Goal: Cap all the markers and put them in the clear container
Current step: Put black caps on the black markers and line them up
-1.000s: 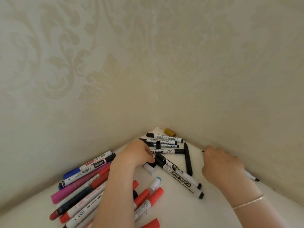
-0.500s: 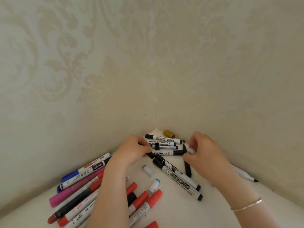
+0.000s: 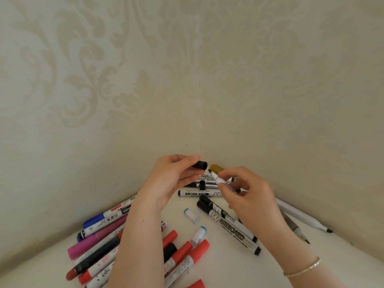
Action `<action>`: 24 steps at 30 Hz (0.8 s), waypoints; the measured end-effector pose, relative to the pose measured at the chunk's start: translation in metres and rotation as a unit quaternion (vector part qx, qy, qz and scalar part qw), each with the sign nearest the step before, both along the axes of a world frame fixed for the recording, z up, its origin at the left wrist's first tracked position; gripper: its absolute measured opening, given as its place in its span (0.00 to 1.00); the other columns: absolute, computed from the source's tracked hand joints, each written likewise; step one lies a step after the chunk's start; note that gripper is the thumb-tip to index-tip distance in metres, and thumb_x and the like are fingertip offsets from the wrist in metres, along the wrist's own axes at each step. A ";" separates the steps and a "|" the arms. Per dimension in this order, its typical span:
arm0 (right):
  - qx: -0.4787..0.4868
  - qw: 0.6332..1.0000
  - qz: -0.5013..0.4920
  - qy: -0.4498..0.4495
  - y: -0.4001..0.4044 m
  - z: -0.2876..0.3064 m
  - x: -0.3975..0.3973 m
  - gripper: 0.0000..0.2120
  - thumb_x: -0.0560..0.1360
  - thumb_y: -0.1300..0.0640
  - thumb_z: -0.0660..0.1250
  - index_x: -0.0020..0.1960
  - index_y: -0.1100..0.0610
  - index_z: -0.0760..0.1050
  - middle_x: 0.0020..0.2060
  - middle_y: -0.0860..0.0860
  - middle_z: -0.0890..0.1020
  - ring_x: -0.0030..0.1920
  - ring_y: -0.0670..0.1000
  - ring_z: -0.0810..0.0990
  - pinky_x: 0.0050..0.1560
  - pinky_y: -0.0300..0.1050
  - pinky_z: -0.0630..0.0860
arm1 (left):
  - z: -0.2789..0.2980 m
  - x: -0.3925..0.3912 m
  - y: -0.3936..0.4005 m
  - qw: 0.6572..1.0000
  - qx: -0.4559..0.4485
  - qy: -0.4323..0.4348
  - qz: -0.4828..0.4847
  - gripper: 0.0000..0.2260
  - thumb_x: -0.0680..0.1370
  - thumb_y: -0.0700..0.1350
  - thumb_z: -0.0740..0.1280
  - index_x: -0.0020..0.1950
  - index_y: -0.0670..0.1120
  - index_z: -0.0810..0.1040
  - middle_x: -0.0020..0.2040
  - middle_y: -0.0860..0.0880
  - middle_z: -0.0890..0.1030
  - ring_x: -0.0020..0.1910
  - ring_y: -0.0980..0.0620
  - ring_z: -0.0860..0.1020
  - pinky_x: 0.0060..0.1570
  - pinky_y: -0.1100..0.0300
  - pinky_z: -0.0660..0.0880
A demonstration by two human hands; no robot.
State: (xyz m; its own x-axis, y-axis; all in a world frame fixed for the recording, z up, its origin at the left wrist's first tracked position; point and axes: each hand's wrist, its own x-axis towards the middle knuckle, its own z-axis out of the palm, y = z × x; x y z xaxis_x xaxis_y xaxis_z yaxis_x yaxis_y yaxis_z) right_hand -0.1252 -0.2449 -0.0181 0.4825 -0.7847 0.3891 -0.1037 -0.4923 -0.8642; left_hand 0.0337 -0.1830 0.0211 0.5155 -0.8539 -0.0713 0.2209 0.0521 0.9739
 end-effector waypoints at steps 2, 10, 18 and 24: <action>-0.003 1.000 0.000 -0.011 0.000 -0.001 0.001 0.09 0.73 0.57 0.70 0.45 0.43 0.79 0.42 0.39 0.80 0.42 0.46 0.79 0.40 0.54 0.80 | 0.001 -0.001 0.000 1.000 0.000 -0.008 0.004 0.04 0.76 0.40 0.70 0.45 0.40 0.78 0.42 0.43 0.86 0.37 0.51 0.84 0.37 0.64 0.80; -0.038 0.999 0.011 0.009 -0.001 -0.005 0.001 0.14 0.73 0.62 0.69 0.46 0.42 0.79 0.43 0.37 0.79 0.45 0.40 0.78 0.43 0.39 0.76 | 0.001 -0.007 -0.004 0.993 0.045 -0.112 -0.004 0.05 0.75 0.40 0.72 0.46 0.42 0.78 0.42 0.44 0.85 0.37 0.52 0.84 0.42 0.62 0.81; 0.048 0.998 0.034 0.000 -0.005 -0.010 0.002 0.19 0.73 0.63 0.70 0.48 0.38 0.75 0.43 0.39 0.82 0.46 0.41 0.82 0.49 0.44 0.80 | -0.006 -0.009 -0.007 0.986 0.076 -0.142 -0.033 0.08 0.73 0.39 0.73 0.51 0.42 0.78 0.45 0.43 0.86 0.42 0.52 0.84 0.43 0.63 0.81; 0.059 0.998 0.018 -0.020 -0.007 -0.014 0.003 0.17 0.72 0.64 0.71 0.47 0.42 0.77 0.42 0.43 0.84 0.45 0.43 0.83 0.49 0.48 0.81 | -0.008 -0.011 -0.009 0.986 0.065 -0.150 -0.041 0.07 0.73 0.36 0.72 0.48 0.42 0.76 0.43 0.42 0.86 0.41 0.49 0.85 0.46 0.60 0.82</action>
State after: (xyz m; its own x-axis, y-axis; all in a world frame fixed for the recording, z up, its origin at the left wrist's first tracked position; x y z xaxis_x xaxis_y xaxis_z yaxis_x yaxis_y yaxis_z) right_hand -0.1221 -0.2522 -0.0322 0.4970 -0.8090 0.3139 -0.0526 -0.3891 -0.9197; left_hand 0.0226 -0.1922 0.0133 0.4592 -0.8875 -0.0383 -0.0800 -0.0843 0.9932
